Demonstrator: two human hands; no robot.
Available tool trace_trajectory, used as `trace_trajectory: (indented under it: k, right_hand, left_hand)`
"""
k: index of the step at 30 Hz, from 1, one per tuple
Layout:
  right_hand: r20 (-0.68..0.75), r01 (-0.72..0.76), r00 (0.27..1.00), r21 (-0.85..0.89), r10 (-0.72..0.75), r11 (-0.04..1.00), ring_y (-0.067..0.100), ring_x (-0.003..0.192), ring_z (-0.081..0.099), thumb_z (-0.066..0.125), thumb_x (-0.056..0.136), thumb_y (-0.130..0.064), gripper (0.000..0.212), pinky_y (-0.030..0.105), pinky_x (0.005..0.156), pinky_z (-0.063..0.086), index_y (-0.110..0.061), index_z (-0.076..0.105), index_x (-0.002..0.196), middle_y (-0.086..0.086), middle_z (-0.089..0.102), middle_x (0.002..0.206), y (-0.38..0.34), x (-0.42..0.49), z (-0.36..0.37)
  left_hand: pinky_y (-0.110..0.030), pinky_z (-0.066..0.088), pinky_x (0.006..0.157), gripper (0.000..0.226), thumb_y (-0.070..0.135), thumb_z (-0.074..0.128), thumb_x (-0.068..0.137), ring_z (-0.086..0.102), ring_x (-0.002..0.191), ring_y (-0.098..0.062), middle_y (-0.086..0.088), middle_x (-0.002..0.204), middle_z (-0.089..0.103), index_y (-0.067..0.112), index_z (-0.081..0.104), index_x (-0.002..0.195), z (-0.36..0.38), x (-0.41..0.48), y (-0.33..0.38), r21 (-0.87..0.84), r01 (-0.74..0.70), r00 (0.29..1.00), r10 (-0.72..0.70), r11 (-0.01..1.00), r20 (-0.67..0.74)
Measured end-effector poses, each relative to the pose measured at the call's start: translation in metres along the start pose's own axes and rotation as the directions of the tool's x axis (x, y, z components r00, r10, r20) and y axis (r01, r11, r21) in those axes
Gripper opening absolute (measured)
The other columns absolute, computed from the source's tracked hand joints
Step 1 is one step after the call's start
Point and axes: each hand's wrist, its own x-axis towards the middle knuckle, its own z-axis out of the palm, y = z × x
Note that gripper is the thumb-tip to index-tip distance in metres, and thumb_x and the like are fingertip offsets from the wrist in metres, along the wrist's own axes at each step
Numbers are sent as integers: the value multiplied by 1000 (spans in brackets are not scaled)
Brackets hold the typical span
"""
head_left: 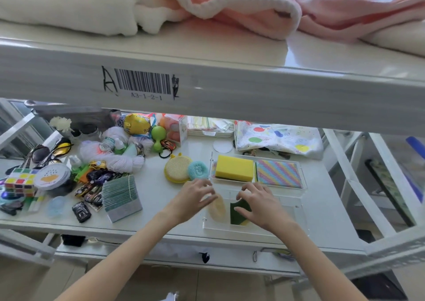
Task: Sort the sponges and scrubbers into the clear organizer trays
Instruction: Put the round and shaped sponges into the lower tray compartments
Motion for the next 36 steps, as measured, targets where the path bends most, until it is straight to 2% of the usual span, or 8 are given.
trace_trajectory:
  k: [2,5,10,14,17,22,30,36]
  right_hand:
    - [-54,38,998,91,-33,995,19,119,43,53,91,-39,31,36,103,36,-22,57,117,0,52,125,-17,8,-9]
    - [-123,95,989,144,-77,985,20,113,46,55,91,-33,27,35,97,43,-19,58,113,2,54,120,-44,37,-19]
    - [-85,80,994,85,-73,993,29,116,45,56,90,-22,35,39,92,43,-9,50,122,14,51,122,-83,114,-6]
    - [97,-110,989,-42,114,993,38,127,38,46,92,-5,43,43,99,40,1,34,133,25,39,136,-103,162,23]
    - [168,-231,957,-59,237,971,44,133,31,44,92,-1,54,45,107,34,2,21,140,31,23,147,-103,181,45]
    - [130,-232,963,-43,236,972,41,124,39,46,88,4,48,43,99,39,-1,31,132,28,43,133,-94,188,49]
    - [-81,0,997,99,9,995,39,108,44,80,68,-29,75,47,94,38,-16,37,128,18,42,120,-114,146,4]
    - [-168,16,984,407,58,913,23,112,49,80,70,-37,76,41,93,48,-28,35,131,5,38,127,-51,46,-40]
  left_hand:
    - [-41,50,86,35,39,46,94,59,96,-23,-7,107,59,9,64,93,-12,5,-24,-45,54,994,-58,998,-95]
    - [-38,47,76,24,31,57,91,57,95,-27,-9,108,55,8,58,93,-27,17,-58,19,233,966,-230,972,-115]
    - [-46,44,97,61,40,69,79,41,121,-33,-16,131,44,11,44,126,-30,41,-101,263,324,941,-339,909,14]
    - [-52,40,103,94,41,78,69,26,136,-36,-16,149,25,23,24,144,-24,55,-122,282,337,921,-377,898,97]
    - [-57,33,106,103,47,80,64,13,141,-38,-15,156,10,37,16,144,-17,57,-135,201,346,905,-383,916,187]
    - [-54,35,106,91,40,81,64,28,129,-40,-16,145,26,33,29,138,-18,58,-137,143,368,909,-388,919,152]
    - [-52,22,113,106,42,80,66,14,134,-40,-21,142,18,29,11,146,-34,31,-131,-24,567,821,-562,824,99]
    - [-41,26,112,105,57,79,41,25,123,-31,-4,115,22,35,37,134,-62,6,-69,-249,542,827,-562,802,-10]
